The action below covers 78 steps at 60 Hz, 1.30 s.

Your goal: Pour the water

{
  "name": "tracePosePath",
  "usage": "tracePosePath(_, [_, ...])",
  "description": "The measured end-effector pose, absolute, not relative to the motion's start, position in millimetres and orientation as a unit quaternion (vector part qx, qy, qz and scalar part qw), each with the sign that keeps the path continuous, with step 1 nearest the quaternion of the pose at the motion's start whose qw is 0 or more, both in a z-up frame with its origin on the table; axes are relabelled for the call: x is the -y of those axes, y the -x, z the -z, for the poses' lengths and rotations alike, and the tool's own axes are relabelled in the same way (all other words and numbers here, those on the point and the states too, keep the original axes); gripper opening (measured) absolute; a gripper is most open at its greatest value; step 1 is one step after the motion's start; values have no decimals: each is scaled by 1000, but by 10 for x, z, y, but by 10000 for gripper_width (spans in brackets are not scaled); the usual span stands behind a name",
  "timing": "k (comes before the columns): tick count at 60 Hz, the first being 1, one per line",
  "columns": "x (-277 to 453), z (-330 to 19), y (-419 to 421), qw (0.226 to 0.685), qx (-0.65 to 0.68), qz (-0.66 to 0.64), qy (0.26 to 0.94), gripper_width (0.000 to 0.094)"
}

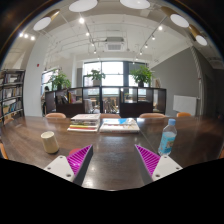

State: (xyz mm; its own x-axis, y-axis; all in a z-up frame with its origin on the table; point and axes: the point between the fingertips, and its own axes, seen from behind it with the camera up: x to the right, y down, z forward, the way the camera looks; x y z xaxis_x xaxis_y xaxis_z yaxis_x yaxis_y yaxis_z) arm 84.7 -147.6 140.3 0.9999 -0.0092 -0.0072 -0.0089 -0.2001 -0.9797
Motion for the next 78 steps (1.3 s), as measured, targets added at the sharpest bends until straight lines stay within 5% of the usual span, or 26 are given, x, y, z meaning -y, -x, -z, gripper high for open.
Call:
tracePosePath(23, [1397, -986, -2531, 615, -74, 65, 782, 836])
tracePosePath(45, [411, -912, -3423, 633, -67, 114, 763, 833])
tracePosePath(51, [171, -865, -3520, 634, -65, 119, 762, 761])
tracePosePath(58, [-10, -848, -3505, 641, -71, 110, 756, 488])
tracePosePath(70, [2, -851, -3497, 644, -79, 119, 752, 288])
tracePosePath(78, [3, -871, -3525, 643, -77, 131, 751, 270])
